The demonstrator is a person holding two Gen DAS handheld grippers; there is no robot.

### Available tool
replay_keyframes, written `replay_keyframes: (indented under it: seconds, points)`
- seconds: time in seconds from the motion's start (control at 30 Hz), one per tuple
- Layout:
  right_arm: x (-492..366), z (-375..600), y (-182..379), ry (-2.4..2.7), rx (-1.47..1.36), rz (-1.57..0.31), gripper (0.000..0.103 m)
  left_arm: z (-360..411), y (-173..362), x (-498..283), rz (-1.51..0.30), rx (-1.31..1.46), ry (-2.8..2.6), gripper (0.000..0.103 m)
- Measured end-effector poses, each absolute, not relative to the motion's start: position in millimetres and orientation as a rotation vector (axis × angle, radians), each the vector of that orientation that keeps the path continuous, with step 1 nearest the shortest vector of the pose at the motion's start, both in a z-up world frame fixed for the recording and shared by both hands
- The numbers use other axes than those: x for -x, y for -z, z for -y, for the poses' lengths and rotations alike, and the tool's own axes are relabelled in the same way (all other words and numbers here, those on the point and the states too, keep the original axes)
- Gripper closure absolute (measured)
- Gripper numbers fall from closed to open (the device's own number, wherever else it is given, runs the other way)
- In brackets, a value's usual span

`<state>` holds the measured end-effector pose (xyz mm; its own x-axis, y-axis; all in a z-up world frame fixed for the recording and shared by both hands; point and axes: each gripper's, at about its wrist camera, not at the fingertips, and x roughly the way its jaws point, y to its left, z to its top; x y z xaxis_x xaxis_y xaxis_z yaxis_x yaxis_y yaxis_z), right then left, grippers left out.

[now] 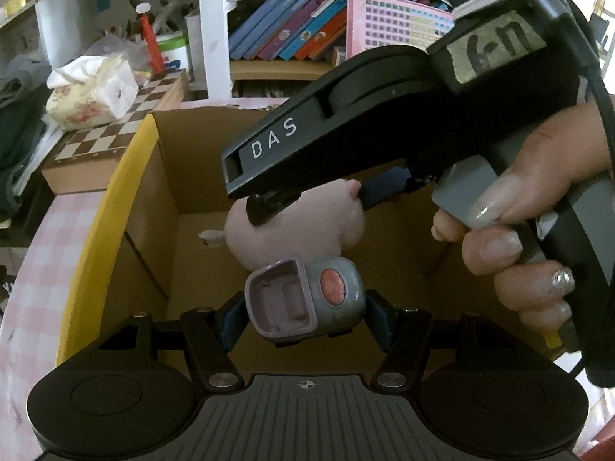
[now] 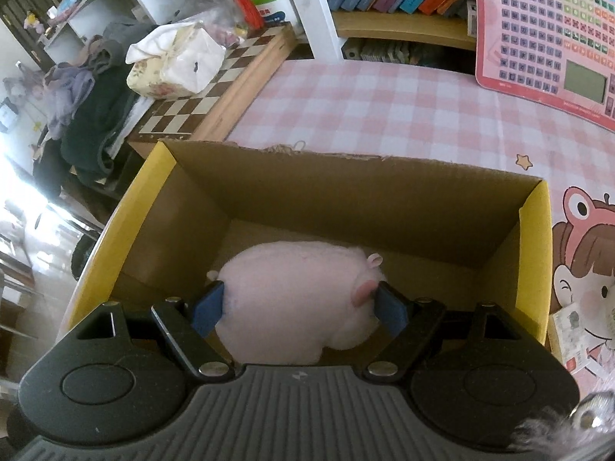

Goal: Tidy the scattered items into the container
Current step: 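Lower and release toy car with left tool while right tool releases pig into box, then withdraw both open tools up and away from the yellow box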

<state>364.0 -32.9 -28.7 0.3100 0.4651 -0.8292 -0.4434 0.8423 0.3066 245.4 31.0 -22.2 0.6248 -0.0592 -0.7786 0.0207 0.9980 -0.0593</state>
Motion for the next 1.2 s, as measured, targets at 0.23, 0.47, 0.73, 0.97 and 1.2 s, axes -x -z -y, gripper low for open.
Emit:
replay_keyframes:
  seconds: [0.23, 0.47, 0.73, 0.97, 1.2]
  points:
    - [-350.8, 42.8, 9.3, -0.631, -0.078, -1.023, 0.014, -35.9, 7.4, -237.0, -0.839, 0.045, 0.008, 0.022]
    - [-325.6, 62.0, -26.3, -0.633, -0.105, -0.913, 0.014, -41.6, -12.5, -212.6, -0.783, 0.067, 0.010, 0.022]
    - [-288.2, 88.2, -58.2, -0.610, -0.158, -0.840, 0.014, -43.2, -38.5, -171.7, -0.712, 0.073, 0.049, 0.022]
    - [-248.0, 113.5, -71.4, -0.555, -0.167, -0.792, 0.014, -48.2, -52.0, -136.2, -0.675, 0.061, 0.070, 0.020]
    - [-196.4, 139.6, -69.7, -0.506, -0.154, -0.766, 0.014, -51.7, -51.0, -103.4, -0.678, 0.061, 0.090, 0.017]
